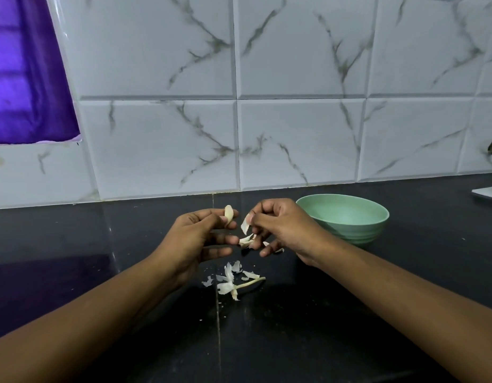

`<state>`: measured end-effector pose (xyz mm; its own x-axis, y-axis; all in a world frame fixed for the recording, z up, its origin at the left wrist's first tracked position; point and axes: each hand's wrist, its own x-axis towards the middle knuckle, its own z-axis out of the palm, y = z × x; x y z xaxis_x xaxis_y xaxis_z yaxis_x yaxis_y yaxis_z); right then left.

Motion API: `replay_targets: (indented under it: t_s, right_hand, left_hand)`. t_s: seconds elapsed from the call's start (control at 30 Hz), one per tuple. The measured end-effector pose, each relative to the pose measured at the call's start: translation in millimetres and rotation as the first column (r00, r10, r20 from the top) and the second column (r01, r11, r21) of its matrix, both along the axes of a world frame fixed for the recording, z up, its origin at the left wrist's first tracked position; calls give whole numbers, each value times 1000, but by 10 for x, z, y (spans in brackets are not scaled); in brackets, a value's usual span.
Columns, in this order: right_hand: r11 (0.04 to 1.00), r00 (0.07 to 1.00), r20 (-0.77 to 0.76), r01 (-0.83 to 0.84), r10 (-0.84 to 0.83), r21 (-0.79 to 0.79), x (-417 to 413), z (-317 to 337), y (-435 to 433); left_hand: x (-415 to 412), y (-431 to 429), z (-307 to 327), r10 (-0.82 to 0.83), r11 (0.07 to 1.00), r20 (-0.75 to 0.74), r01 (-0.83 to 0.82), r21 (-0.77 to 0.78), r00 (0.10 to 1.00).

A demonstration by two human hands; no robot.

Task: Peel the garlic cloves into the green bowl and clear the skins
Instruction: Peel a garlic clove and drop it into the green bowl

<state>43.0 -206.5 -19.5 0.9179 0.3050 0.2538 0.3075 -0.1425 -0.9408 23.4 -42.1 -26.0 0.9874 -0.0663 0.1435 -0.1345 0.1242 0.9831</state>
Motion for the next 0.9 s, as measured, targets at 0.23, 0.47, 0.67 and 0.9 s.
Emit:
replay_targets:
  t_s: [0.23, 0.47, 0.67, 0.9]
  right_hand:
    - [909, 992, 106, -24, 74, -416, -4, 15, -58]
    - [980, 954, 298, 69, -11, -187, 30, 10, -67]
    - [970, 893, 450, 113, -4, -216, 47, -16, -62]
    - [980, 872, 487, 133, -44, -149, 46, -15, -80]
  left_hand:
    - [-4, 55, -7, -9, 996, -2, 9, 90, 1000]
    - [-18, 53, -1, 20, 984, 27, -24, 177, 999]
    - [-13, 30, 3, 19, 980, 29, -24, 197, 999]
    - [-29, 20, 21, 1, 982, 32, -7, 187, 999]
